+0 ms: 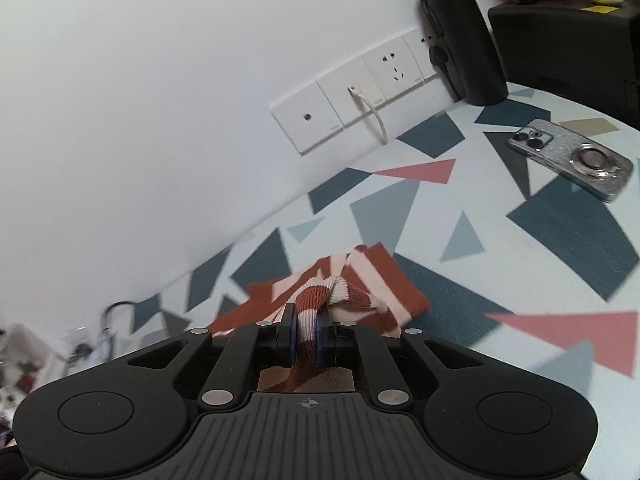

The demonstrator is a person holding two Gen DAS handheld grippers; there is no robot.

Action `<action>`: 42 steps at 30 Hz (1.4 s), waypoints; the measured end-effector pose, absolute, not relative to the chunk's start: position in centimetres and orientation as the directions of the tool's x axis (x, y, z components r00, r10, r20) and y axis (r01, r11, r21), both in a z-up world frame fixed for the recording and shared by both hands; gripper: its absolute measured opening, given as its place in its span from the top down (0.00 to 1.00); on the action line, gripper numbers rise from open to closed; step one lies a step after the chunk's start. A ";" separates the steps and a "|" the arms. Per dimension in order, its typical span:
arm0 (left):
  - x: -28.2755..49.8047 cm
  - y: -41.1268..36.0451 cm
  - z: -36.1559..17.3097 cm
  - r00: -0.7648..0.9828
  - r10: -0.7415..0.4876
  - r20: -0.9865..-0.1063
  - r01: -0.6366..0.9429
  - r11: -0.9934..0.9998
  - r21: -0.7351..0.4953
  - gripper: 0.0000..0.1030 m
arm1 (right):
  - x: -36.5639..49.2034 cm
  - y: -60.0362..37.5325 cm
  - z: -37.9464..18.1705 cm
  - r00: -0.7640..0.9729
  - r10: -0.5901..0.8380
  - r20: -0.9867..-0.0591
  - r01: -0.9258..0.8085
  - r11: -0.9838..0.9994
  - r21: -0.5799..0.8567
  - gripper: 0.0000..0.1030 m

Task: Fold clothes
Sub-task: 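Fold the held hem over the collar with both grippers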

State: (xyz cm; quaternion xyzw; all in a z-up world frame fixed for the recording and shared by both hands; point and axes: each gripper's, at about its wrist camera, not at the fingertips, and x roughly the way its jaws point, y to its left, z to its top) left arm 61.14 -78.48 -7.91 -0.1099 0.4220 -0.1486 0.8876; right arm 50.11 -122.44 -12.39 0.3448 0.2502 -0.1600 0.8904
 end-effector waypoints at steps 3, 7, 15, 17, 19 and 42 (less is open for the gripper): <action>62.5 -79.9 -9.9 0.603 -0.345 -0.719 0.258 0.937 -0.234 0.71 | 53.7 -122.5 -14.6 0.784 -0.151 -0.602 0.511 0.708 0.488 0.92; 63.0 -80.8 -10.3 0.596 -0.356 -0.719 0.319 0.928 -0.195 0.56 | 56.7 -122.6 -16.8 0.743 -0.175 -0.646 0.557 0.697 0.451 0.92; 63.0 -83.5 -10.5 0.543 -0.376 -0.751 0.428 0.893 -0.138 0.11 | 58.2 -123.1 -18.4 0.745 -0.164 -0.647 0.546 0.707 0.450 0.87; 62.8 -83.8 -10.3 0.523 -0.362 -0.772 0.458 0.883 -0.103 0.11 | 57.5 -123.8 -18.4 0.756 -0.139 -0.639 0.541 0.683 0.491 0.78; 62.4 -82.7 -9.5 0.509 -0.379 -0.773 0.442 0.886 -0.143 0.14 | 55.8 -124.6 -18.0 0.765 -0.130 -0.630 0.553 0.633 0.542 0.69; 57.3 -73.7 -11.6 0.526 -0.505 -0.684 0.011 0.808 -0.588 0.36 | 47.1 -124.5 -19.2 0.782 0.063 -0.620 0.565 0.349 0.748 0.55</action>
